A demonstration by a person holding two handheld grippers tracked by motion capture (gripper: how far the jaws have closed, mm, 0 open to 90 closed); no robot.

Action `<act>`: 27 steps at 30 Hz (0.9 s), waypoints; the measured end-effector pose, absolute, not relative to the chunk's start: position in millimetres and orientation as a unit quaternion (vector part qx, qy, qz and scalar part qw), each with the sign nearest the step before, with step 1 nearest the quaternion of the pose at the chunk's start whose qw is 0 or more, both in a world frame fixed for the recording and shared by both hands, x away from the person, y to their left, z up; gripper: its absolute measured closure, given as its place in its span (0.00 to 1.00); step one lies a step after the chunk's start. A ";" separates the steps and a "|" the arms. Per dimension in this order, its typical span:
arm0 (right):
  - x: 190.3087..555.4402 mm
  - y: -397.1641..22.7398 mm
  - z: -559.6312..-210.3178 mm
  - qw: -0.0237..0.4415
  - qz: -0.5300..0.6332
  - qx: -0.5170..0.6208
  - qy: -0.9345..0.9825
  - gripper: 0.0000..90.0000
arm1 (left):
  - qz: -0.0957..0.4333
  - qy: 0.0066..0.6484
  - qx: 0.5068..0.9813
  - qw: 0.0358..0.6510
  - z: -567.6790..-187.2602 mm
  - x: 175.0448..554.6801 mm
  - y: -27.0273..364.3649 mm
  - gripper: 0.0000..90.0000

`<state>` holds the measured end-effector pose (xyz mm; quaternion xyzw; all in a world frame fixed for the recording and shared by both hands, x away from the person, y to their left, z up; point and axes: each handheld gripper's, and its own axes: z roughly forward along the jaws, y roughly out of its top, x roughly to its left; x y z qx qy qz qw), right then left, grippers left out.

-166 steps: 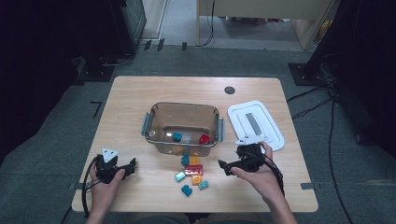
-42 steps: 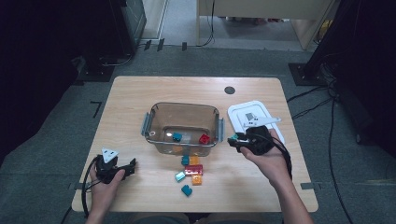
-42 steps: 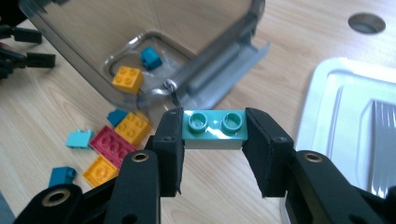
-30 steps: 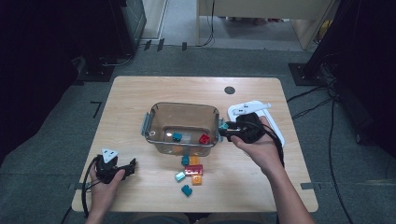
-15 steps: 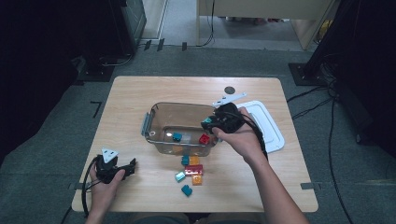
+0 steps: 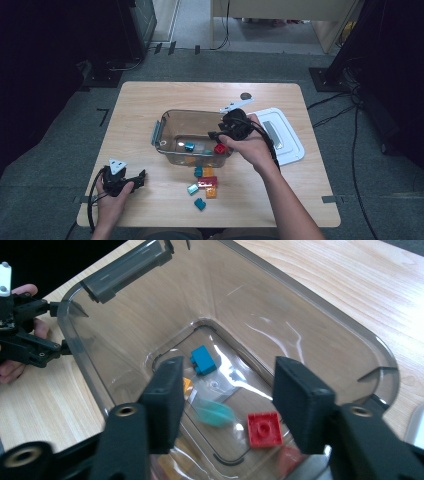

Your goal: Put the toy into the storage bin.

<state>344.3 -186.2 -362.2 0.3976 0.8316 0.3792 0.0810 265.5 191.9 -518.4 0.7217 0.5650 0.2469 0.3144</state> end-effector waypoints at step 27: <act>282.9 -255.1 -380.5 0.114 0.353 0.441 0.817 0.00 | 0.247 0.565 0.722 0.315 -518.5 265.4 191.7 0.15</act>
